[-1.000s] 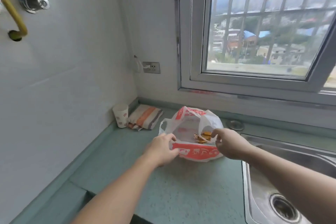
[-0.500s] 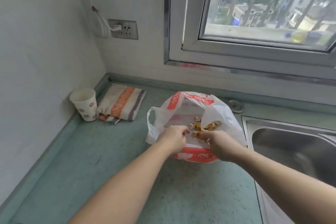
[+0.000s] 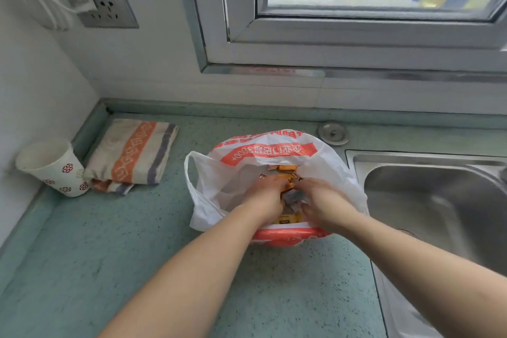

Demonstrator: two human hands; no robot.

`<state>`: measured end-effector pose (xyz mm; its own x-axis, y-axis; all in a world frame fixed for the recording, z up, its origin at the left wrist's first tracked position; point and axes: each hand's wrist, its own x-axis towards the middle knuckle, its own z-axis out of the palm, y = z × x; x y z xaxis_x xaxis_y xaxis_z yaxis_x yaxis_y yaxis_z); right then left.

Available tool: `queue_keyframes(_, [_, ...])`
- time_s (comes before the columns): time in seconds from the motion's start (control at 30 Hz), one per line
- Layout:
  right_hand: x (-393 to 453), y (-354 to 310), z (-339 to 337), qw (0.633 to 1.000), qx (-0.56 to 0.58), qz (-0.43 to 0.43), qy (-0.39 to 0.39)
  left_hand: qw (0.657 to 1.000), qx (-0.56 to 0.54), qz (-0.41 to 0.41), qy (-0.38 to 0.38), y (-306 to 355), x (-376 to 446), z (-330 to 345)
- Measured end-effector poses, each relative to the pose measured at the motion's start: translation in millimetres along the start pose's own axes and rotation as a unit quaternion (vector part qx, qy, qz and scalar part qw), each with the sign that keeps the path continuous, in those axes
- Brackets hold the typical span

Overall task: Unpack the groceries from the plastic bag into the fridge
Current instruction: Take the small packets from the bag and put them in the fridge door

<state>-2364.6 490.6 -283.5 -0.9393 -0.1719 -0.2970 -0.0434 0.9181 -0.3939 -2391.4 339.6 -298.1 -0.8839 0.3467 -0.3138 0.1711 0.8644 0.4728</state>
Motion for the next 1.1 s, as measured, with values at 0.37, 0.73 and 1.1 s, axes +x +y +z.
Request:
queue_keyframes(0.37, [21,1,12,0.999,-0.041,0.019,0.028,0.998,-0.034,-0.040,0.038,-11,5,6])
queue_keyframes(0.73, [10,16,-1,0.994,0.105,0.019,0.035,0.996,-0.005,-0.089,0.025,-25,-2,1])
queue_keyframes(1.1, [-19,-29,-50,0.975,0.218,-0.030,0.007,0.985,-0.116,-0.109,0.066,13,-52,-50])
